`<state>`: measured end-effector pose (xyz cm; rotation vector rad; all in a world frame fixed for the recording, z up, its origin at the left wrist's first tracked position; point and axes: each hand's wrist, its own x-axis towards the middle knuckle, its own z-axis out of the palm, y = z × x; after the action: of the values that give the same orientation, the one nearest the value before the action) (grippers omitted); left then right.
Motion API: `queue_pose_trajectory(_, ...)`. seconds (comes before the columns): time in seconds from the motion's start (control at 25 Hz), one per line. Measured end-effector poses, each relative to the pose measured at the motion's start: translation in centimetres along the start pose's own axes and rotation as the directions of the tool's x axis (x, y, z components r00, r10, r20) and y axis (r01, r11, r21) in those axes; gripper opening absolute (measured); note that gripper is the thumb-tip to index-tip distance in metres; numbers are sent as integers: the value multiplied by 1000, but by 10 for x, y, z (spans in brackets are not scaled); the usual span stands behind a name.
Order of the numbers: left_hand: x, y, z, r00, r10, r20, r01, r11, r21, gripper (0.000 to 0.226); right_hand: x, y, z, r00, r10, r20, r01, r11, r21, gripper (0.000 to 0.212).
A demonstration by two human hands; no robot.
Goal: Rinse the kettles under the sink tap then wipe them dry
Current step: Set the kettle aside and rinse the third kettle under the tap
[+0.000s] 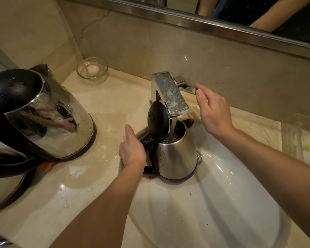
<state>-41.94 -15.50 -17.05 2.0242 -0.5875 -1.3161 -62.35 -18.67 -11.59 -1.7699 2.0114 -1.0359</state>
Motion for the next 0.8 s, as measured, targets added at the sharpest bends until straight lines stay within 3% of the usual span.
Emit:
queue_pose_trajectory(0.4, 2, -1, 2, 1000, -7, -5, 7, 1000, -16, 92, -8, -10, 7, 997, 27, -74, -25, 999, 25, 73)
queue_pose_trajectory(0.6, 3, 0, 1, 1000, -1, -11, 1, 1000, -20, 90, -15, -18, 15, 991, 39, -132, -30, 997, 70, 59)
queue_pose_trajectory(0.72, 4, 0, 1, 1000, -2, -4, 2, 999, -37, 91, -23, -14, 22, 973, 152, -175, -108, 966, 235, 53)
queue_pose_trajectory(0.8, 6, -1, 1, 1000, -1, 1, 1, 999, -41, 92, -30, -8, 32, 883, 383, -270, -270, 887, 374, 47)
